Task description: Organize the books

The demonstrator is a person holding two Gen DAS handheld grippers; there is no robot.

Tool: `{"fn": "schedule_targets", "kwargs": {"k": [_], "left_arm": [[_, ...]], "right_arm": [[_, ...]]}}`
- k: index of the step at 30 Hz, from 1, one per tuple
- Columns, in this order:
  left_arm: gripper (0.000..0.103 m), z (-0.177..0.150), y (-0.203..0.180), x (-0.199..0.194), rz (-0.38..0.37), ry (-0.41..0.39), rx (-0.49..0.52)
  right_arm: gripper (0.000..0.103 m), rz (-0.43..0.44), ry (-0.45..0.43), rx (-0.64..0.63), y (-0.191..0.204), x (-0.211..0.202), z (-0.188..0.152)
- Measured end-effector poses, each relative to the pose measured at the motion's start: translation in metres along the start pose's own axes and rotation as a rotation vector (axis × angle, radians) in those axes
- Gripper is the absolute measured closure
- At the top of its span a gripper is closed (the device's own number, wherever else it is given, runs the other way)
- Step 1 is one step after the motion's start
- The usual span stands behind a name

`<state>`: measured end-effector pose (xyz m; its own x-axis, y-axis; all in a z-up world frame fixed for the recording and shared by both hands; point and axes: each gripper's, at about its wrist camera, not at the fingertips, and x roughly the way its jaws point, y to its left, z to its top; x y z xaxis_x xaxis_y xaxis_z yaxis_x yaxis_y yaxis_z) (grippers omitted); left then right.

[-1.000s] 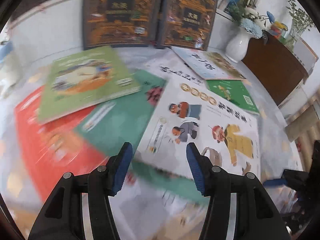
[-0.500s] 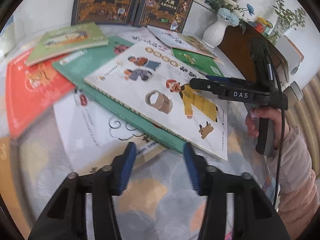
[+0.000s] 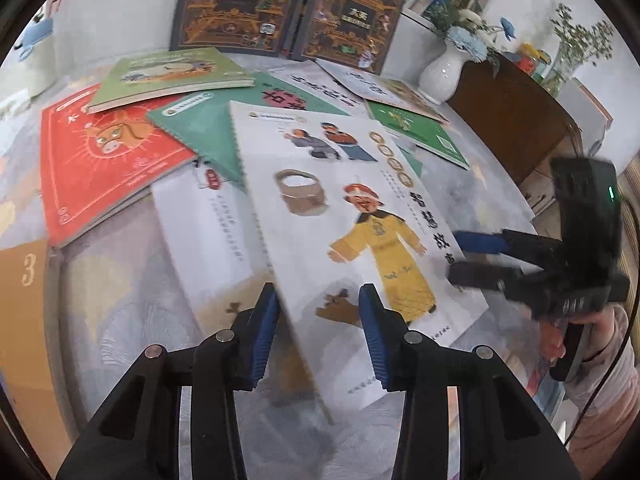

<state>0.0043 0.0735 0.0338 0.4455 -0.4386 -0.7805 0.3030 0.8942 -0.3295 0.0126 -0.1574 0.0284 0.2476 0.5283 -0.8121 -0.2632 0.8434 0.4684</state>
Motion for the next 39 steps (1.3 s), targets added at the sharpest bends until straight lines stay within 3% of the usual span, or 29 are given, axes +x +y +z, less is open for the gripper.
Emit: {"fn": "schedule_targets", "kwargs": {"k": [1,3,5,11,14,15,17,21,24,27,30,39], "left_arm": [[0.065,-0.001,-0.003,0.0,0.006,0.003,0.012],[0.065,-0.005,-0.008,-0.003,0.033,0.001,0.042],[0.065,-0.011,-0.007,-0.007,0.041,0.001,0.052],[0.065,-0.045,-0.006,-0.025,0.0,0.064,0.034],[0.065,-0.07,-0.007,-0.038,-0.031,0.066,0.024],[0.065,-0.075,-0.005,-0.042,-0.047,0.07,0.016],[0.065,-0.076,-0.003,-0.043,-0.058,0.081,0.01],[0.066,-0.064,0.004,-0.032,-0.076,0.092,0.012],[0.066,-0.059,0.009,-0.03,-0.081,0.071,-0.015],[0.069,-0.06,0.015,-0.029,-0.09,0.029,-0.024],[0.074,-0.064,0.029,-0.03,-0.14,0.0,-0.105],[0.076,-0.06,0.028,-0.029,-0.139,0.011,-0.089]], "right_arm": [[0.024,0.015,0.003,0.006,0.005,0.002,0.0],[0.024,-0.046,0.03,-0.036,0.015,0.004,0.01],[0.024,-0.055,0.052,-0.063,0.021,0.008,0.015],[0.025,0.026,0.111,-0.052,0.013,0.0,0.005],[0.024,0.104,0.164,-0.048,0.022,-0.002,-0.021],[0.025,0.139,0.157,-0.044,0.02,-0.006,-0.029],[0.04,0.181,0.121,-0.031,0.009,-0.013,-0.04],[0.044,0.27,0.054,0.011,-0.011,-0.008,-0.04],[0.044,0.269,0.015,-0.008,-0.008,-0.004,-0.04],[0.052,0.26,-0.013,-0.012,-0.007,0.0,-0.038],[0.056,0.247,-0.06,-0.031,-0.008,0.0,-0.045],[0.067,0.372,0.011,0.038,-0.03,0.02,-0.018]]}}
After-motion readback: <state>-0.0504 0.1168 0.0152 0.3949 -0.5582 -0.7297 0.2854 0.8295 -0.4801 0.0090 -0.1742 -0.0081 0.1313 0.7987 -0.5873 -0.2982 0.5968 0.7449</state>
